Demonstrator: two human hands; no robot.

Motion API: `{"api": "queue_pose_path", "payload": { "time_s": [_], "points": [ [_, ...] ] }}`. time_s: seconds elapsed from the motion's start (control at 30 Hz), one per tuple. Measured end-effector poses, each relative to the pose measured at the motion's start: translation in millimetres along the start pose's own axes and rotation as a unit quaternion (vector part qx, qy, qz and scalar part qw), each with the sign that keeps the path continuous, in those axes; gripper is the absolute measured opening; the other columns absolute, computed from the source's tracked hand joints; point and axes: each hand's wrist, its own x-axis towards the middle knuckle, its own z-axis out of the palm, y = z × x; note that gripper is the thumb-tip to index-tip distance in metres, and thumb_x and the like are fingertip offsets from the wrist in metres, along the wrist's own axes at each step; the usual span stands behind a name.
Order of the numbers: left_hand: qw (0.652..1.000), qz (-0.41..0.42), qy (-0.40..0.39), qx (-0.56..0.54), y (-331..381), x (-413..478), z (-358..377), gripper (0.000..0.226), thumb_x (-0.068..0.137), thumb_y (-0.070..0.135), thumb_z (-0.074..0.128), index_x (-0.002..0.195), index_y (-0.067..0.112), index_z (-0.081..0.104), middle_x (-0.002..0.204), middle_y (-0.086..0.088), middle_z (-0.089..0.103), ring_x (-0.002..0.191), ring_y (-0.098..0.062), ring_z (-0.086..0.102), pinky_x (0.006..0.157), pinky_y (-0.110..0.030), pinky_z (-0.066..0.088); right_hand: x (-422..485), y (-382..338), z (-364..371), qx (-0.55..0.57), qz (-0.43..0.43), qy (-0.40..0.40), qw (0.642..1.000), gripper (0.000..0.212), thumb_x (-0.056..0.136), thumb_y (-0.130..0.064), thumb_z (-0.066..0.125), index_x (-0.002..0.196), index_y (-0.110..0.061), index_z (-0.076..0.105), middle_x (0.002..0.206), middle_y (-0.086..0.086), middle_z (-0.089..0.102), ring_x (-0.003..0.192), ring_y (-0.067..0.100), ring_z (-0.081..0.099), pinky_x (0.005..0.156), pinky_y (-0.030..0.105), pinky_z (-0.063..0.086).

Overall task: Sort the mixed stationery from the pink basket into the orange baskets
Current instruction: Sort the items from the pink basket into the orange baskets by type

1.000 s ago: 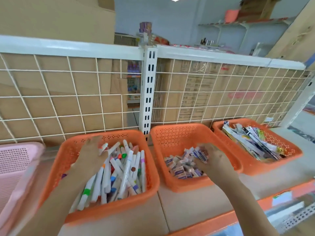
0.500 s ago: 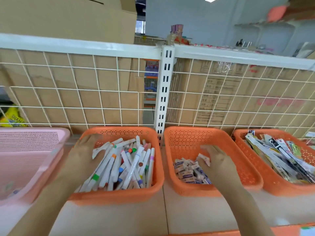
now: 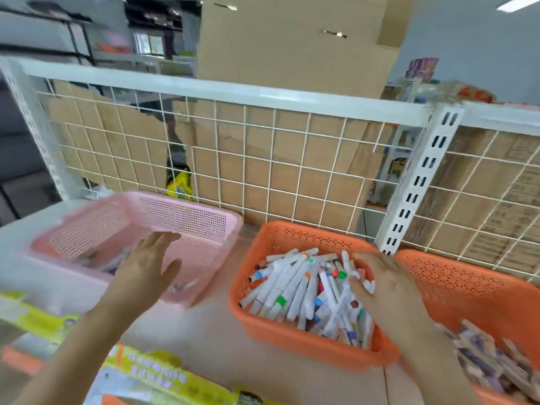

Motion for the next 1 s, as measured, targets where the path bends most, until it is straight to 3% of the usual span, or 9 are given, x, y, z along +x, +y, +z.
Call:
{"api": "queue_pose_path", "payload": {
  "time_s": [0.13, 0.2, 0.27, 0.47, 0.57, 0.7, 0.77, 0.87, 1.0],
  "points": [
    [1.000, -0.020, 0.017, 0.013, -43.7, 1.6, -12.9, 0.036, 0.075, 0.011, 0.067, 0.110, 0.010, 0.059, 0.105, -0.016, 0.065, 0.084, -0.042, 0.064, 0.068, -0.054, 0.052, 19.9, -40.9, 18.3, 0.009, -0.024, -0.015, 1.000, 0.032, 0.071, -0.016, 0.078, 0.102, -0.012, 0.068, 0.093, 0.007, 0.068, 0.087, 0.033, 0.064, 0.076, 0.042, 0.050],
    [0.999, -0.033, 0.009, 0.012, -64.0, 4.7, -20.5, 0.036, 0.076, 0.005, 0.072, 0.110, 0.005, 0.062, 0.106, -0.015, 0.064, 0.087, -0.041, 0.063, 0.071, -0.052, 0.052, 28.5, -64.0, 28.1, 0.022, -0.030, -0.019, 0.999, 0.031, 0.076, -0.029, 0.062, 0.101, -0.012, 0.068, 0.092, 0.008, 0.068, 0.084, 0.034, 0.065, 0.073, 0.043, 0.051],
    [0.999, -0.050, 0.000, 0.009, -85.5, 10.2, -26.4, 0.041, 0.073, 0.002, 0.075, 0.112, 0.005, 0.063, 0.108, -0.014, 0.063, 0.090, -0.040, 0.062, 0.073, -0.050, 0.051, 36.7, -86.7, 39.5, 0.035, -0.044, -0.034, 0.998, 0.044, 0.075, -0.040, 0.045, 0.102, -0.013, 0.067, 0.092, 0.006, 0.068, 0.083, 0.033, 0.064, 0.073, 0.044, 0.052],
    [0.996, -0.032, -0.084, -0.002, -155.0, 31.0, -21.6, 0.042, 0.070, 0.006, 0.079, 0.110, 0.004, 0.065, 0.106, -0.014, 0.065, 0.088, -0.040, 0.062, 0.074, -0.049, 0.051, 57.4, -157.8, 74.3, 0.020, -0.045, -0.041, 0.998, 0.034, 0.068, -0.027, 0.062, 0.097, -0.012, 0.068, 0.091, 0.007, 0.068, 0.080, 0.033, 0.065, 0.070, 0.041, 0.053],
    [0.990, -0.017, -0.136, -0.016, -174.7, 40.8, -17.7, 0.042, 0.077, 0.012, 0.074, 0.117, 0.007, 0.061, 0.115, -0.012, 0.062, 0.095, -0.037, 0.061, 0.080, -0.044, 0.049, 61.6, -189.4, 96.0, 0.020, -0.049, -0.076, 0.996, 0.034, 0.075, -0.022, 0.064, 0.108, -0.015, 0.066, 0.104, 0.006, 0.065, 0.094, 0.032, 0.063, 0.079, 0.039, 0.049],
    [0.971, 0.007, -0.238, -0.032, -187.7, 55.0, -10.9, 0.049, 0.091, 0.029, 0.057, 0.136, 0.017, 0.042, 0.140, 0.000, 0.043, 0.121, -0.022, 0.049, 0.100, -0.031, 0.037, 65.1, -223.4, 120.0, 0.020, -0.064, -0.160, 0.985, 0.042, 0.090, -0.028, 0.057, 0.131, -0.023, 0.049, 0.132, -0.001, 0.052, 0.121, 0.019, 0.048, 0.099, 0.028, 0.035],
    [0.952, 0.009, -0.303, -0.035, -194.3, 62.8, -7.7, 0.051, 0.093, 0.034, 0.054, 0.139, 0.024, 0.036, 0.144, 0.005, 0.038, 0.126, -0.015, 0.044, 0.103, -0.025, 0.033, 67.1, -237.2, 128.2, 0.004, -0.073, -0.212, 0.975, 0.044, 0.092, -0.031, 0.052, 0.135, -0.026, 0.044, 0.137, -0.005, 0.048, 0.123, 0.013, 0.046, 0.101, 0.026, 0.034],
    [0.927, -0.011, -0.371, -0.050, -204.0, 72.4, -0.6, 0.060, 0.087, 0.040, 0.061, 0.140, 0.028, 0.034, 0.145, 0.006, 0.037, 0.127, -0.013, 0.041, 0.106, -0.028, 0.033, 71.5, -251.6, 135.7, 0.005, -0.057, -0.302, 0.952, 0.047, 0.090, -0.028, 0.056, 0.136, -0.025, 0.043, 0.137, -0.006, 0.049, 0.121, 0.010, 0.048, 0.095, 0.021, 0.036],
    [0.897, 0.002, -0.443, -0.013, -204.7, 78.6, 10.8, 0.076, 0.087, 0.044, 0.061, 0.147, 0.019, 0.022, 0.152, 0.000, 0.026, 0.136, -0.019, 0.032, 0.108, -0.030, 0.028, 71.2, -262.2, 139.1, -0.081, -0.036, -0.430, 0.898, 0.049, 0.086, -0.021, 0.062, 0.132, -0.016, 0.048, 0.132, 0.005, 0.053, 0.116, 0.022, 0.052, 0.093, 0.030, 0.043]
  ]
}}
